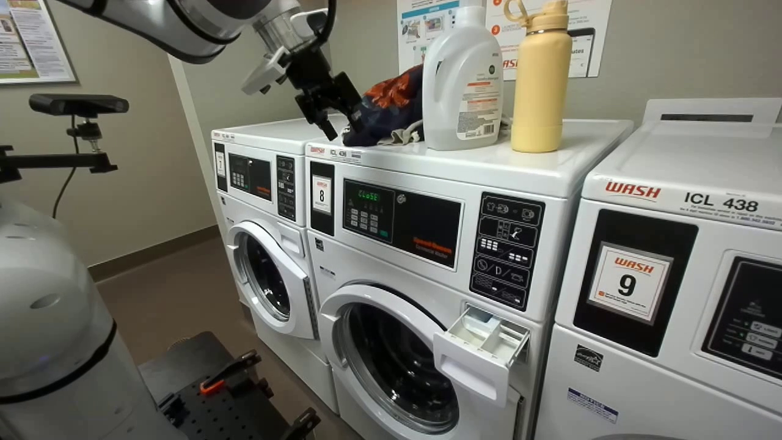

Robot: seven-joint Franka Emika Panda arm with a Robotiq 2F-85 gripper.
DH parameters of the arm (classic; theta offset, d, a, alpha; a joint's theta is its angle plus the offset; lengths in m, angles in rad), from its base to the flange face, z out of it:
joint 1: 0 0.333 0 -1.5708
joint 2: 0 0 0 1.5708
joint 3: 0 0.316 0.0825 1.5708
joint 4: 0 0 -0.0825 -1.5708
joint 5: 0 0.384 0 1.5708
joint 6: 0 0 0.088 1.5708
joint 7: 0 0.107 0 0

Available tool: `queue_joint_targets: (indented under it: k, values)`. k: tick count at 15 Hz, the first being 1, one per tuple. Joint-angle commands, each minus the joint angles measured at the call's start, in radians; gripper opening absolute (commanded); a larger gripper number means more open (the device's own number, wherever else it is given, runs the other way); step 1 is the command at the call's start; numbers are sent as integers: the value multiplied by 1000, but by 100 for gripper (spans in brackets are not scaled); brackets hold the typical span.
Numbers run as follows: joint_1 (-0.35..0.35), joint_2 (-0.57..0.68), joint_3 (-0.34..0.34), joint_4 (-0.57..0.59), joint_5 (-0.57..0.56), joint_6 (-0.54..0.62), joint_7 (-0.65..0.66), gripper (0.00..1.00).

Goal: Pour some detergent into the washing machine drawer

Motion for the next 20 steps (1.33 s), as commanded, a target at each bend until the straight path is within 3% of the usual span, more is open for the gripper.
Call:
queue_joint_targets:
  k: [1,14,20]
  values:
    - [-53,17,44,59,-79,54,104,100]
    - [-224,208,104,204,-338,367,343,100]
    - [-211,325,72,268,-451,416,451,100]
